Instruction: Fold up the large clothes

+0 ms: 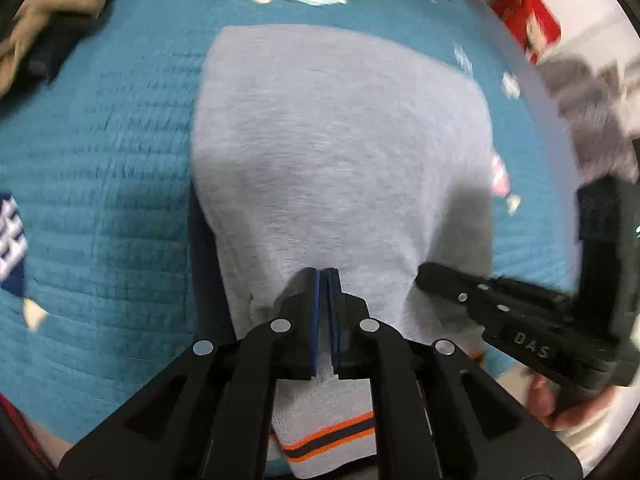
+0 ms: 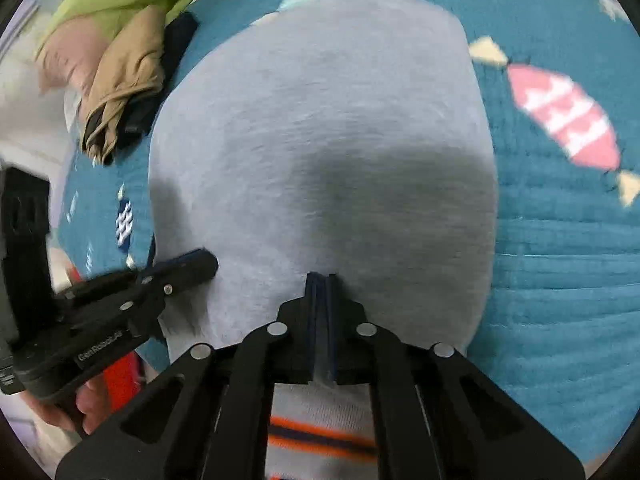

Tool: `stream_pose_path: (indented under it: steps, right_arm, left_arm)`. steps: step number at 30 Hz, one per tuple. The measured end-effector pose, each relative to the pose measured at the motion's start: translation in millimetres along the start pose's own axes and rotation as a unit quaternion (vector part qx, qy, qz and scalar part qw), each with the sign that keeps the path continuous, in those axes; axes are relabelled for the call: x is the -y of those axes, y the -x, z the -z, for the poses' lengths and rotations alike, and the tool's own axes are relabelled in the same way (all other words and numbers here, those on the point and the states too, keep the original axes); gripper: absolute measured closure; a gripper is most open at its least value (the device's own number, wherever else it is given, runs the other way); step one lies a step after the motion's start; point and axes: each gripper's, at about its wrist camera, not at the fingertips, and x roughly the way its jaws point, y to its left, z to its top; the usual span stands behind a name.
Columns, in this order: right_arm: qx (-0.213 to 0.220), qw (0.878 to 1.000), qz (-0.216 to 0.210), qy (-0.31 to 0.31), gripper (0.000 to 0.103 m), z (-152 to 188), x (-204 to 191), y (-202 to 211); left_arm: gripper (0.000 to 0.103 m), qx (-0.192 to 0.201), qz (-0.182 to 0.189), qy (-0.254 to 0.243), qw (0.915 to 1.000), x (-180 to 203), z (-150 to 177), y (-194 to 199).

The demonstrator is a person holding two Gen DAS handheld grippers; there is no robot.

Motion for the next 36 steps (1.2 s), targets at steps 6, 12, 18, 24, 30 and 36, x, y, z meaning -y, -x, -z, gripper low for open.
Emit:
stream_pose_path:
  steps: [6, 12, 18, 24, 30, 36]
  right_arm:
    - [0.063, 0.996, 0.057, -0.001, 0.095, -10, 16, 34]
    - [0.044, 0.998, 0.032, -0.034, 0.096, -23, 32, 34]
    - [0.173, 0.985, 0.013, 0.023, 0.095, -45, 0, 75]
    - [0.219, 0.974, -0.005, 0.056, 0.095, -68, -9, 24]
    - [0.203, 0.978, 0.009, 0.053, 0.103, -77, 17, -13]
    - [0.212, 0.976, 0.002, 0.046, 0.103, -72, 32, 4]
  left_arm:
    - [0.101, 0.008, -0.049, -0.004, 0.9988, -18, -5, 13]
    - [0.1, -0.007, -0.062, -0.018, 0.9979, -15, -17, 14]
    - [0.099, 0.094, -0.037, -0.077, 0.9919, 24, -47, 54]
    - [0.099, 0.16, -0.051, -0.119, 0.9786, 47, -83, 1]
    - [0.1, 0.164, -0.042, -0.084, 0.982, 12, -104, -40]
    - [0.101, 0.172, -0.042, -0.064, 0.9821, -14, -103, -27]
